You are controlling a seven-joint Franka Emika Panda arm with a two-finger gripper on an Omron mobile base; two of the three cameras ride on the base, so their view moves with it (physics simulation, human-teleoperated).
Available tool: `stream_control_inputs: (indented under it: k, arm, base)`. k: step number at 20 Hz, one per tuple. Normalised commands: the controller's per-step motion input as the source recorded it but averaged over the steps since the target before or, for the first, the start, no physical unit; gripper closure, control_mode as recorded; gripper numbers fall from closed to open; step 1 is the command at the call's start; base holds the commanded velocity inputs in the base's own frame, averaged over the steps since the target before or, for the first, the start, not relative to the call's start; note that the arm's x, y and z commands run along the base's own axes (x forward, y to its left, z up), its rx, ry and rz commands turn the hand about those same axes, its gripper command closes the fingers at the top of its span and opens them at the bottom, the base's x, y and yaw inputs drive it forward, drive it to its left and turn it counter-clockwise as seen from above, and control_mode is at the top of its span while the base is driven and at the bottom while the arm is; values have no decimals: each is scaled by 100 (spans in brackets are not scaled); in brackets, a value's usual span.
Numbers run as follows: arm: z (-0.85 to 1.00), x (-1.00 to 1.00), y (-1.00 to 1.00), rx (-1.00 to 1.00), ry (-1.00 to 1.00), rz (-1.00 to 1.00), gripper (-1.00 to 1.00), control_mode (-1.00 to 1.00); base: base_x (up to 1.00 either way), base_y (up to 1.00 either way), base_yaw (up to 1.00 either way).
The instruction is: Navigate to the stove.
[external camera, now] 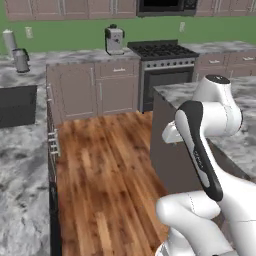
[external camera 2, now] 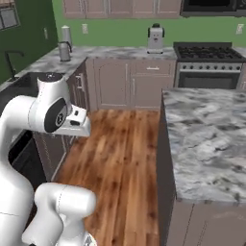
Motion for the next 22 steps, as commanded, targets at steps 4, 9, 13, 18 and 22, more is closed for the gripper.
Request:
stream_control_inputs:
  k: [4,9,13,18,22]
  arm:
    - [0,0,0,0,0,0,-100,100]
    - [0,0,0,0,0,0,-100,100]
    - [0,0,0,0,0,0,-100,100]
    - [0,0,0,0,0,0,-100,100]
    - [0,0,0,0,0,0,-100,100]
  base:
    - [100,100,-51]
    - [100,81,-38]
    - [100,32,-23]
    - [100,5,-6]
    - [100,0,-6]
